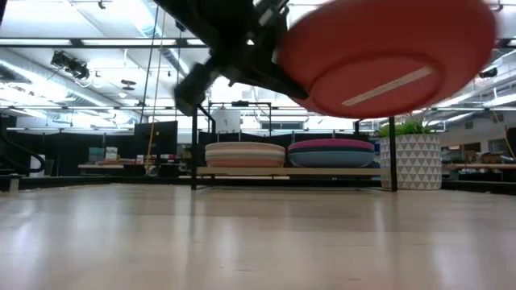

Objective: Place and stack plates onto a shelf
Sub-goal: Stack the orange plate on top of the pink plate on the shelf, then return to Home Position

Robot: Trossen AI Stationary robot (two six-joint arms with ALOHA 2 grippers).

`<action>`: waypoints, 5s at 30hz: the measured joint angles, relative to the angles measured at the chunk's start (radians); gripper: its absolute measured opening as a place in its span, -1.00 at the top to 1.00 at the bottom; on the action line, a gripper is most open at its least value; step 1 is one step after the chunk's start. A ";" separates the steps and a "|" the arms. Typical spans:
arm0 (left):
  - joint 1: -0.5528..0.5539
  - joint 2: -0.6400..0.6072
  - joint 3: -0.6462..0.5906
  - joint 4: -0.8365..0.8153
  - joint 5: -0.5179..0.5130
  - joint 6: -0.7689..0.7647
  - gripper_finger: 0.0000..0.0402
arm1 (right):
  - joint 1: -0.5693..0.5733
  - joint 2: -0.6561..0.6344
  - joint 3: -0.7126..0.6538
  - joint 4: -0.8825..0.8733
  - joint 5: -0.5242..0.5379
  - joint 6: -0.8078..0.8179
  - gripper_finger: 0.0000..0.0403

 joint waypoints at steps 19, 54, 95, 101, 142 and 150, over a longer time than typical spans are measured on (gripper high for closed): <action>0.267 0.000 0.000 0.040 -0.107 0.006 0.78 | 0.427 0.008 0.000 0.073 0.377 0.084 0.59; 0.723 -0.001 0.000 0.154 0.551 0.288 0.78 | 0.577 0.048 0.000 0.231 0.556 0.031 0.59; 0.692 0.130 0.272 -0.201 0.471 -0.132 0.23 | 0.580 0.048 0.000 0.223 0.564 -0.005 0.59; 0.697 0.126 0.272 -0.185 0.517 -0.258 0.22 | 0.580 0.048 0.000 0.223 0.563 -0.019 0.59; 0.600 -0.355 -0.129 -0.486 0.978 -0.774 0.68 | 0.469 -0.106 -0.183 0.249 0.587 -0.212 0.67; 0.568 -0.582 -0.275 -0.380 0.845 -0.863 0.74 | 0.297 -0.265 -0.383 0.458 0.408 -0.306 0.82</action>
